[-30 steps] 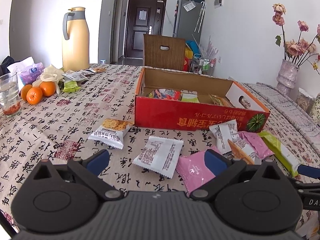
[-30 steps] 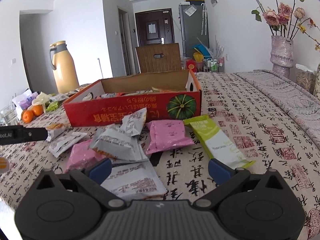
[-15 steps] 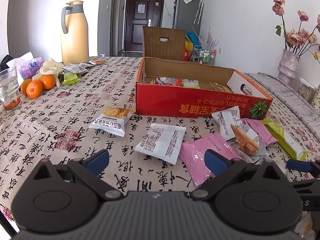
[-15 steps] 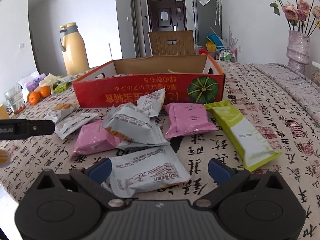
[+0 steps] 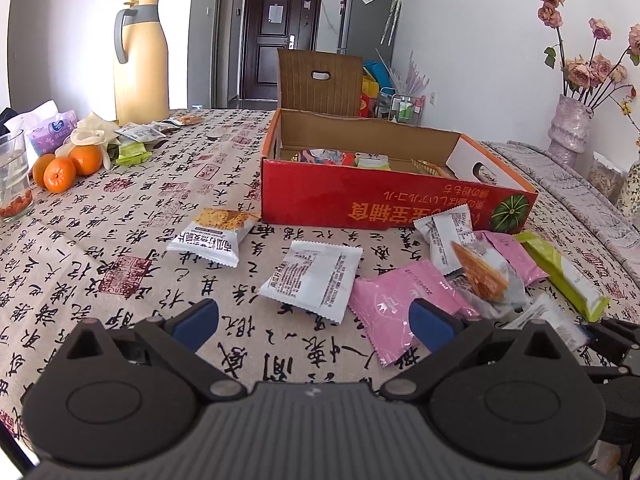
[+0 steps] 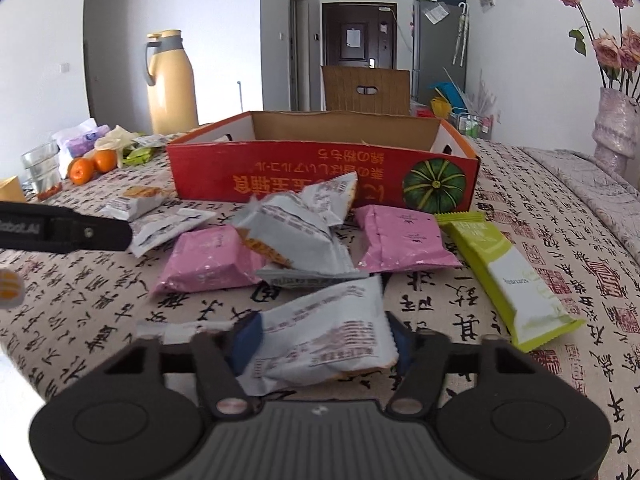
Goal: Organize snacks
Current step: 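Lower the right tool onto a white snack packet and close it, then grasp a white snack packet with the left tool while the right tool holds its packet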
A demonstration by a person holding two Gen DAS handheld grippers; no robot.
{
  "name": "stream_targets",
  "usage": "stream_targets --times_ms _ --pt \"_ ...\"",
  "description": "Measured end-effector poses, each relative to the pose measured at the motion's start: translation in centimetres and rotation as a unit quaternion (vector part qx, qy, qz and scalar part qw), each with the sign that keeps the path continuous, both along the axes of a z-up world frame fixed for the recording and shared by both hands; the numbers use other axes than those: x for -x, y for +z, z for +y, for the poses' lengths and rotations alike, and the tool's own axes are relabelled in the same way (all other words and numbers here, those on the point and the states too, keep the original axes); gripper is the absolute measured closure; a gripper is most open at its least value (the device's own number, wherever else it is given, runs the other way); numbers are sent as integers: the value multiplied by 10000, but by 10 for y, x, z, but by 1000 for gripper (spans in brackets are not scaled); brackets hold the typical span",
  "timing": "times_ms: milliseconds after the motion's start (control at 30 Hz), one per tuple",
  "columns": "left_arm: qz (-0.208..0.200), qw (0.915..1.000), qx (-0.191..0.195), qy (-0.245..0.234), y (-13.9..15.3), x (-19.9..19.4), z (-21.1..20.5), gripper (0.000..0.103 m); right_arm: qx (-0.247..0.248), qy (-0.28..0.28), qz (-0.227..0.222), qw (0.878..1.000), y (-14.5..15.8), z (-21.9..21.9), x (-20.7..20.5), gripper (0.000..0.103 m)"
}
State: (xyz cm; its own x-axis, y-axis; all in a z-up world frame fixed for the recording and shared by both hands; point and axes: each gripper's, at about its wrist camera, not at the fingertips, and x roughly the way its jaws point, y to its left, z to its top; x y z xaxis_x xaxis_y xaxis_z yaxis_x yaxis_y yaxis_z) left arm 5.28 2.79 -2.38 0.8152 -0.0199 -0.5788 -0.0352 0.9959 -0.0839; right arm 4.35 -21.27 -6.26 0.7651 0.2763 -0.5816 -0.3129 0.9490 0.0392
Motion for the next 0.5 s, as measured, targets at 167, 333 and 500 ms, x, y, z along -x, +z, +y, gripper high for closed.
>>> stream_targets --times_ms 167,333,500 --pt "4 10000 4 4 0 0 0 0 -152 23 -15 9999 3 -5 3 83" --pt "-1 10000 -8 -33 0 1 -3 0 -342 -84 -133 9993 8 -13 7 91" --pt "-15 10000 -29 -81 1 4 -10 0 -486 -172 -265 9983 15 -21 12 92"
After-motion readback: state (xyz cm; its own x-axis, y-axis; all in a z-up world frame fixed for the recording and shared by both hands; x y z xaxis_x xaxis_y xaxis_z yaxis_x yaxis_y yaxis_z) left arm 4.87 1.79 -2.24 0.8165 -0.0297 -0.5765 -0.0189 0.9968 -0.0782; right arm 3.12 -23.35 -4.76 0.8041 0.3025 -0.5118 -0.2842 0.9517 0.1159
